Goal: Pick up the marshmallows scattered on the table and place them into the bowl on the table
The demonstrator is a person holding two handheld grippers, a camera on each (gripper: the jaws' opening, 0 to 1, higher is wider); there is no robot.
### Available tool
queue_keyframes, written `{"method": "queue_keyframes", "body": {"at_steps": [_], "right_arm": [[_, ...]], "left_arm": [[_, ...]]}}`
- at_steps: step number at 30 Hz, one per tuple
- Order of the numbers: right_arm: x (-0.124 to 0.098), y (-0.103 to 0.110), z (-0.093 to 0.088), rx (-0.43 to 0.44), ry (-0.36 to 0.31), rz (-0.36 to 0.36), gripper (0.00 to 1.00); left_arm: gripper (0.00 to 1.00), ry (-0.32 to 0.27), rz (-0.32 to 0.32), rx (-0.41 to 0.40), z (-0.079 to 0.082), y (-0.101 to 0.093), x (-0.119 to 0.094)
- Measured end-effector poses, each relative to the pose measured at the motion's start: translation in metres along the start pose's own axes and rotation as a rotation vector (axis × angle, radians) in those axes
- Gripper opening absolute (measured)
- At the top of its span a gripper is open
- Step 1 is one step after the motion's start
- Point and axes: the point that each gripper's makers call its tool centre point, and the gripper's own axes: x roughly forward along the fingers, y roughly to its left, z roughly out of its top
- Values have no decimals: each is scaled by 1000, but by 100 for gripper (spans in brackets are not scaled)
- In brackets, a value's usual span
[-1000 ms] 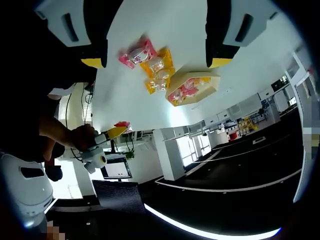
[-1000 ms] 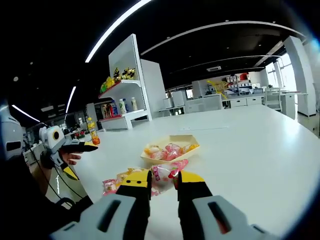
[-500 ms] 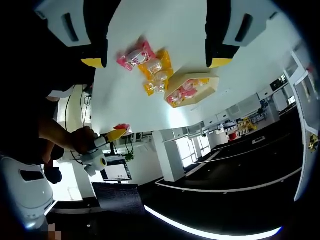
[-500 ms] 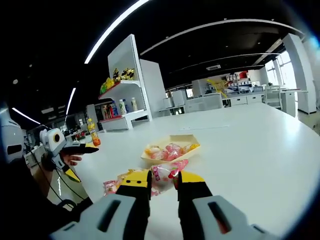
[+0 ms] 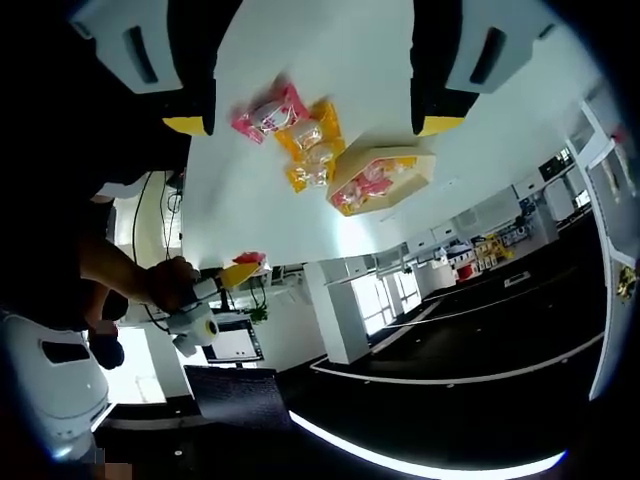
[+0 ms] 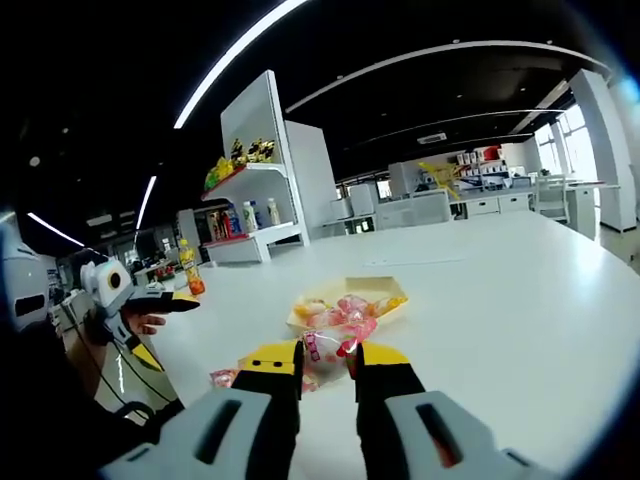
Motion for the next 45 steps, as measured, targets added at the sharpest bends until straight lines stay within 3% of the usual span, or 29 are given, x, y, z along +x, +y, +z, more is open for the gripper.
{"method": "queue_keyframes", "body": {"at_steps": [9, 30, 45], "right_arm": [[11, 0, 7, -20, -1, 6, 19], [34, 13, 51, -32, -66, 76, 19], [76, 13, 81, -56, -101, 97, 19]], "left_arm": [[79, 1, -1, 3, -1, 0, 0], [78, 6, 4, 7, 0, 4, -1], [78, 5, 19, 4, -1, 11, -4]]}}
